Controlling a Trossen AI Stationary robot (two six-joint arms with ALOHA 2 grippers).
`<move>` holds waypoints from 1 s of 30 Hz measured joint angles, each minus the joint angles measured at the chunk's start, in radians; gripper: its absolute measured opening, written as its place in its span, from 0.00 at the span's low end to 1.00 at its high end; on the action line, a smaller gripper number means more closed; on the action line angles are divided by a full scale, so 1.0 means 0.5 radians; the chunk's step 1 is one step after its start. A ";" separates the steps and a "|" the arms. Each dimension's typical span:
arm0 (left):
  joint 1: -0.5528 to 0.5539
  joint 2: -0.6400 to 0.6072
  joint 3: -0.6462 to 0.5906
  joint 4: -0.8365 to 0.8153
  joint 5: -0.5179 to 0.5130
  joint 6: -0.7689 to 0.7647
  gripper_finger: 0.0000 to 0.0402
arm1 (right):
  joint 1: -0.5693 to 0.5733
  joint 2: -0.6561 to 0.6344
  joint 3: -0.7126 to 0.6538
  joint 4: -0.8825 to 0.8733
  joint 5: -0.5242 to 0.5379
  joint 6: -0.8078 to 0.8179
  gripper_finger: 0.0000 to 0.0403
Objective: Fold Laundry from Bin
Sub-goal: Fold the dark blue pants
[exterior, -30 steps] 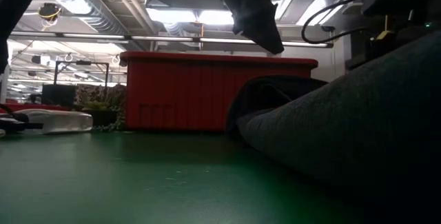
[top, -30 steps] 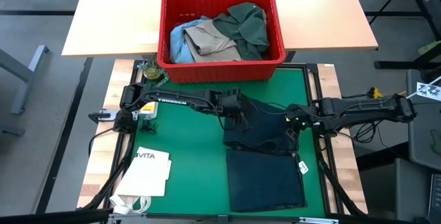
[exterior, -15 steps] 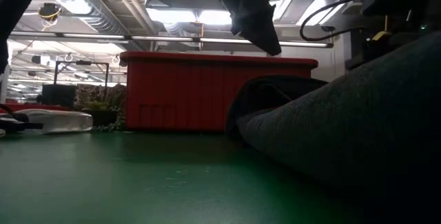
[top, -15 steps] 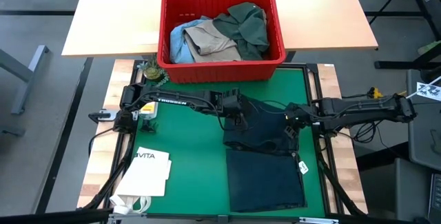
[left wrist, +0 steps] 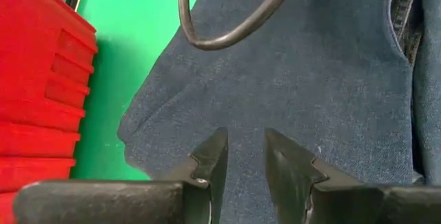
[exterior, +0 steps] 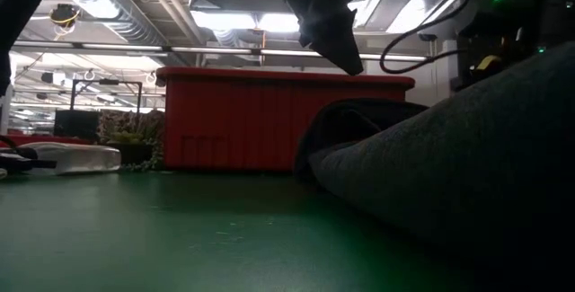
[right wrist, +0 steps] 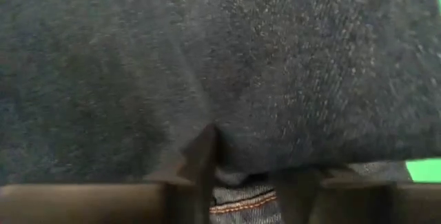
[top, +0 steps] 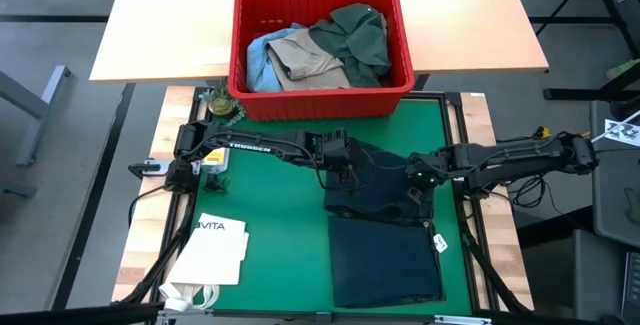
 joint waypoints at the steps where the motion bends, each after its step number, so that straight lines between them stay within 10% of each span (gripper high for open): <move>1: 0.000 0.000 0.000 0.000 0.000 0.000 0.22 | 0.000 -0.004 0.000 0.004 -0.015 -0.019 0.22; 6: 0.000 0.000 0.000 0.000 0.000 -0.001 0.22 | 0.000 -0.081 -0.001 0.007 -0.068 -0.078 0.03; 30: 0.000 0.000 0.000 0.095 0.000 -0.014 0.22 | 0.001 -0.497 -0.001 -0.001 0.040 -0.077 0.09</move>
